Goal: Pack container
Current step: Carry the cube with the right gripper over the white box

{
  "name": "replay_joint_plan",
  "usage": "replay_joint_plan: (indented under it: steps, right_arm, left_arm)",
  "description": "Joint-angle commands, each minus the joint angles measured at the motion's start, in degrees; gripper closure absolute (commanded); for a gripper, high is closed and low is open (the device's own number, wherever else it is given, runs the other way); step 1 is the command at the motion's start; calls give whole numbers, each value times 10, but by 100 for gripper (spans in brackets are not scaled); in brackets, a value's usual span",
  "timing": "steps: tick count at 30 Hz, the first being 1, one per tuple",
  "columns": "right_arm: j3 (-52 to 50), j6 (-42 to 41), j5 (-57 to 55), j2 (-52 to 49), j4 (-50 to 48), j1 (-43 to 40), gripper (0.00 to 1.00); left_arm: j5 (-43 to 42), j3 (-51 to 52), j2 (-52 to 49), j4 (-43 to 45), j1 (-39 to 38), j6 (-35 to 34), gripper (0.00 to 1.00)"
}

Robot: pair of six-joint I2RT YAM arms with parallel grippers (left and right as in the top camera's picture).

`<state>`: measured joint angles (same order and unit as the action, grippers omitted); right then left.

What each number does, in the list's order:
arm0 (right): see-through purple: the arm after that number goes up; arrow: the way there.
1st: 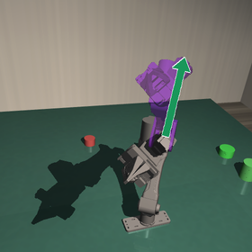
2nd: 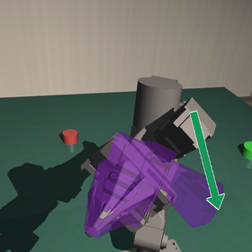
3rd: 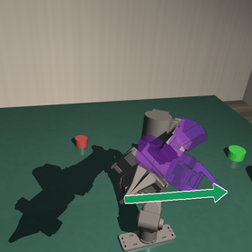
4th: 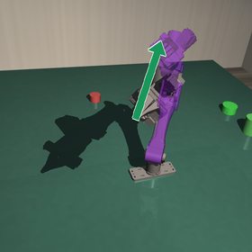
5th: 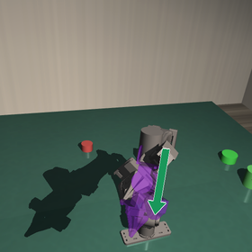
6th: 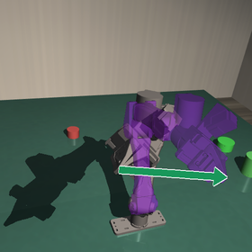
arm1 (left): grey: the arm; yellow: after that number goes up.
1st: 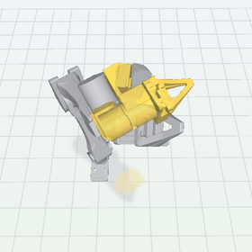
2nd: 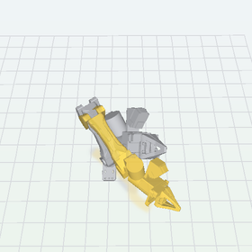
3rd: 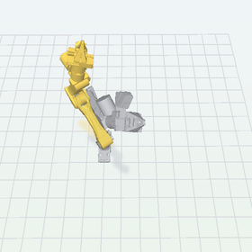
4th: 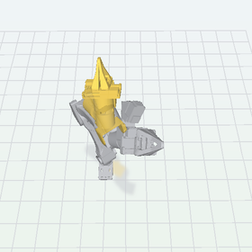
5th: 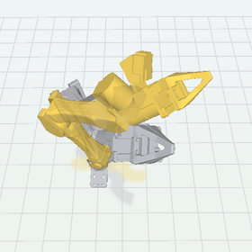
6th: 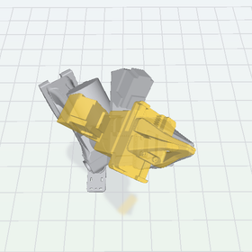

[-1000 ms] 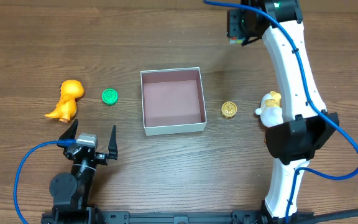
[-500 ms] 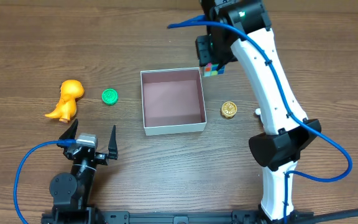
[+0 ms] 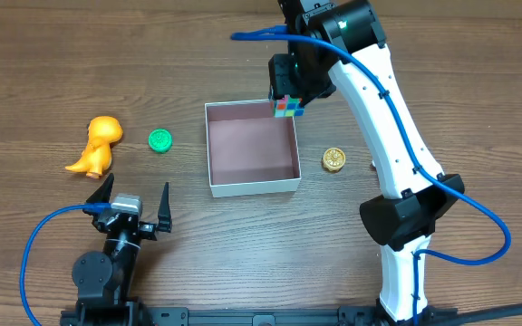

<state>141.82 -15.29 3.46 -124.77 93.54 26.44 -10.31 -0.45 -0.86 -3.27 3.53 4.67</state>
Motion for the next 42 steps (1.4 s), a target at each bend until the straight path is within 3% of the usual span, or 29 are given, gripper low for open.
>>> replay_joint_plan:
  steps: [1,27,42]
  right_arm:
    - [-38,-28,5,6,-29,2,76]
    - [-267,-46,0,6,-220,12,77]
    - [-317,-49,-79,6,-292,47,77]
  left_arm:
    - [2,2,5,0,4,5,0]
    - [2,2,5,0,4,5,0]
    - [2,2,5,0,4,5,0]
